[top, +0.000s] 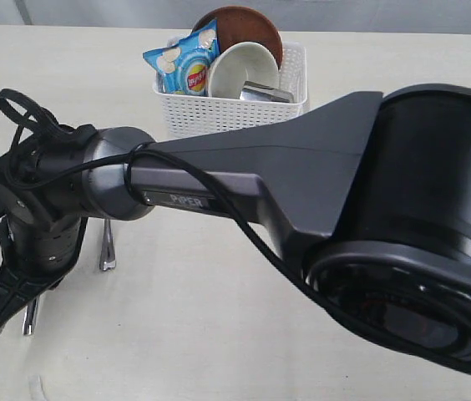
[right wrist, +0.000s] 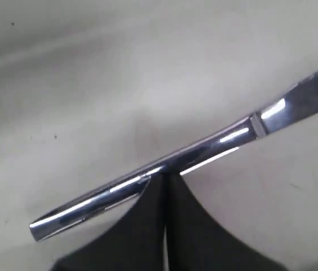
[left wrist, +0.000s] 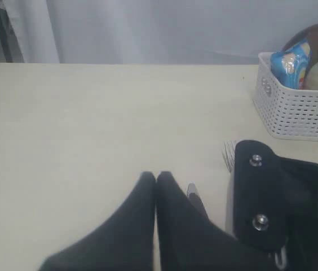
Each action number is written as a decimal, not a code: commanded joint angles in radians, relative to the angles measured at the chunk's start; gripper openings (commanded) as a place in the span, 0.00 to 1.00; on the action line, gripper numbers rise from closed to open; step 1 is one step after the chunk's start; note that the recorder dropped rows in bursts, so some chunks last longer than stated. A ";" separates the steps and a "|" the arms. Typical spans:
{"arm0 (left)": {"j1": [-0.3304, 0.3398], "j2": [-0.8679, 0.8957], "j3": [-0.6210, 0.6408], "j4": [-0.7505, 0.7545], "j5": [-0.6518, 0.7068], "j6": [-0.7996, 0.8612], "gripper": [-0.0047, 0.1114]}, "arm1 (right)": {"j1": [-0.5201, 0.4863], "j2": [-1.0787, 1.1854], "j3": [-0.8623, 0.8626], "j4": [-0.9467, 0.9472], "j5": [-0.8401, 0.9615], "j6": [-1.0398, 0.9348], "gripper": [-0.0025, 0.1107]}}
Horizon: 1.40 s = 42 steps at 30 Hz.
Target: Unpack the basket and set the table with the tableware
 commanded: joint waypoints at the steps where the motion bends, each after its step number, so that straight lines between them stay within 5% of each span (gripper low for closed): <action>1: 0.003 -0.004 0.002 0.008 -0.010 0.004 0.04 | -0.009 -0.034 0.003 -0.006 -0.048 -0.014 0.02; 10: 0.003 -0.004 0.002 0.008 -0.010 0.004 0.04 | -0.105 -0.045 0.003 0.030 -0.001 -0.034 0.02; 21: 0.003 -0.004 0.002 0.008 -0.010 0.004 0.04 | -0.092 -0.059 0.003 0.197 -0.128 -0.281 0.02; 42: 0.003 -0.004 0.002 0.008 -0.010 0.004 0.04 | -0.087 -0.011 0.003 0.393 0.010 -0.407 0.02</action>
